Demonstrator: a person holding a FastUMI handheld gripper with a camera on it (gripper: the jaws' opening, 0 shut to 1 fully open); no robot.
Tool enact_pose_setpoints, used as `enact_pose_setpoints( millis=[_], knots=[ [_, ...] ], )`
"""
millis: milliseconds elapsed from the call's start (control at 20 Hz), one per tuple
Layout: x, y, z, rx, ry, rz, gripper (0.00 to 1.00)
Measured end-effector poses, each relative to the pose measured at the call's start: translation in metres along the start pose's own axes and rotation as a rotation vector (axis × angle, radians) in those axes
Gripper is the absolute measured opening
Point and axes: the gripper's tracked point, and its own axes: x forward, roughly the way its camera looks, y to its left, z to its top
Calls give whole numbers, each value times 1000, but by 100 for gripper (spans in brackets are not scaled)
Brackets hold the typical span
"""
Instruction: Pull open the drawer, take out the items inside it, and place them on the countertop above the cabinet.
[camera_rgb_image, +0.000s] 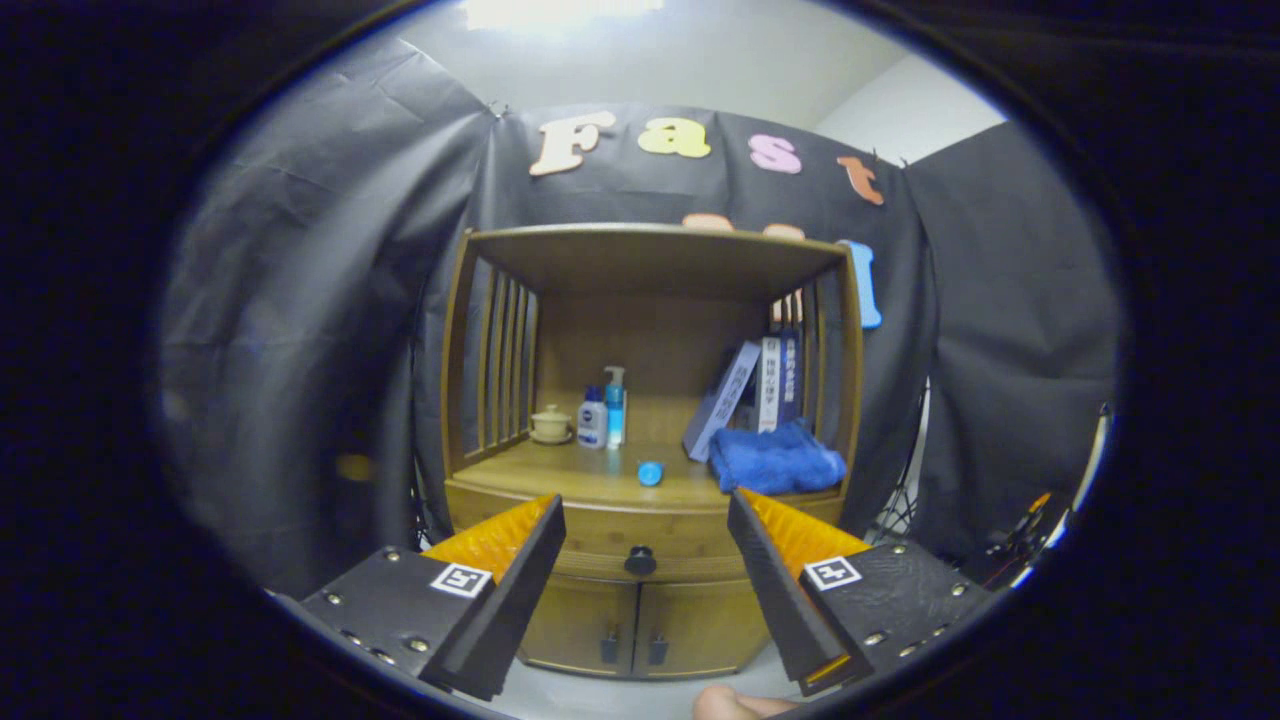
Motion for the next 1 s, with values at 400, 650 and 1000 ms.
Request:
enact_pose_setpoints(
  millis=[400, 650, 1000],
  knots=[
    [-13, -2, 48, 94, 147, 47, 98],
    [-36, -25, 76, 107, 71, -4, 98],
    [-62, -54, 64, 104, 64, -29, 98]
  ],
)
